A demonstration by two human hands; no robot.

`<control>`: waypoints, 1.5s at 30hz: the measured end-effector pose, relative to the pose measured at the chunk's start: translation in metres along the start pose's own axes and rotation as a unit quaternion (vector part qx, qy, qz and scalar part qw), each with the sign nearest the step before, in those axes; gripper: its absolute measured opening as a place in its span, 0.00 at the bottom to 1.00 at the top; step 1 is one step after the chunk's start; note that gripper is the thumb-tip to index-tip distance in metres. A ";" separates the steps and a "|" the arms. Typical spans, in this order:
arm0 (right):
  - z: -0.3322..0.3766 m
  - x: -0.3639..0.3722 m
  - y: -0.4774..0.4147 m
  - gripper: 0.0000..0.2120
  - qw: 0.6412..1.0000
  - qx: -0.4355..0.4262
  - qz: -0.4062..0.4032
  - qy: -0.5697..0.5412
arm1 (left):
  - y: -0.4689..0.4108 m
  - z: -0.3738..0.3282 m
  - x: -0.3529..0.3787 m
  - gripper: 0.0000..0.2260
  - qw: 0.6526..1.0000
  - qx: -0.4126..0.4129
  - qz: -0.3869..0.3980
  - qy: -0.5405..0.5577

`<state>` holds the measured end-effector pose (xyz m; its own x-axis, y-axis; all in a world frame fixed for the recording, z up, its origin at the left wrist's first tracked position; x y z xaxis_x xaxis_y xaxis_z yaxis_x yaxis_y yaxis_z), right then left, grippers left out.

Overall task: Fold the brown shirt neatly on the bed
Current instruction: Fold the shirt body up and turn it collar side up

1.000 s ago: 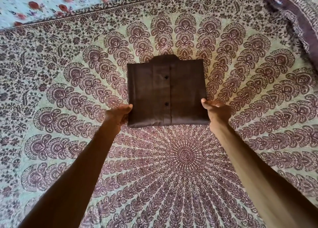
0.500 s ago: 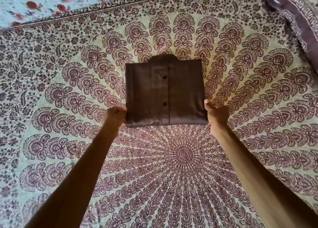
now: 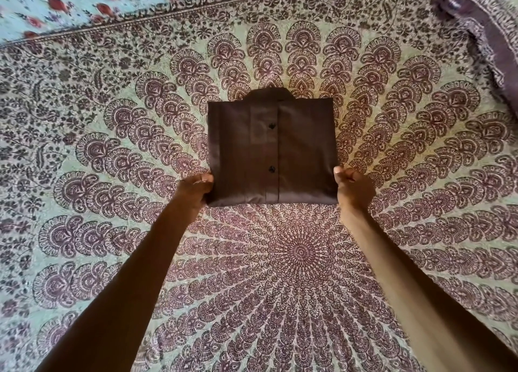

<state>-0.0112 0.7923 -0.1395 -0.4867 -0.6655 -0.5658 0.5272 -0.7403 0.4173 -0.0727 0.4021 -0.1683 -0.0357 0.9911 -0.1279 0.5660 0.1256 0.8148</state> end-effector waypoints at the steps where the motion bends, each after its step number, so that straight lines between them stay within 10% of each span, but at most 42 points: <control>1: -0.002 0.002 -0.001 0.11 1.000 0.012 0.010 -0.014 | 0.000 0.003 0.000 0.18 1.000 -0.010 0.013 0.022; 8: -0.004 -0.004 -0.004 0.12 0.998 0.047 0.010 -0.031 | 0.002 -0.005 -0.011 0.08 0.996 0.018 0.011 0.091; 14: 0.001 -0.005 0.001 0.11 0.998 0.034 -0.038 0.035 | 0.013 -0.017 -0.042 0.14 0.955 0.110 -0.268 -0.066; 23: 0.037 0.008 0.009 0.22 0.984 -0.069 -0.015 0.166 | -0.008 -0.013 -0.025 0.05 0.968 0.072 -0.176 -0.162; 27: 0.040 0.024 0.003 0.27 0.990 -0.040 0.024 0.136 | 0.030 -0.062 -0.016 0.07 0.897 0.275 -0.282 -0.202; 33: 0.043 0.048 -0.011 0.12 0.983 0.071 0.166 -0.027 | 0.030 -0.062 0.068 0.16 0.798 0.384 -0.116 -0.450; 39: 0.081 0.045 0.025 0.08 0.947 0.089 0.299 -0.078 | 0.020 -0.068 0.072 0.19 0.862 0.270 -0.085 -0.420; 42: 0.138 0.021 0.060 0.11 0.933 0.017 0.339 -0.124 | 0.031 -0.064 0.092 0.22 0.958 0.183 0.069 -0.208; 45: 0.202 -0.011 0.111 0.13 0.928 -0.063 0.355 -0.094 | 0.081 -0.055 0.129 0.27 0.957 0.076 0.278 0.013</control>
<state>-0.0881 0.6987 0.0566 -0.0911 -0.9950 -0.0413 0.8334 -0.0989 0.5437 -0.0765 0.5422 -0.0874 0.2863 0.9037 0.3184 0.6167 -0.4281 0.6606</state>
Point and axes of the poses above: each hand's wrist, its own y-axis away from the middle knuckle, its own x-axis out of the palm, z = x × y, the point moved 10 cm from there along -y, towards the middle knuckle, and after that the axes turned 1 degree about x, right-handed, at the moved point
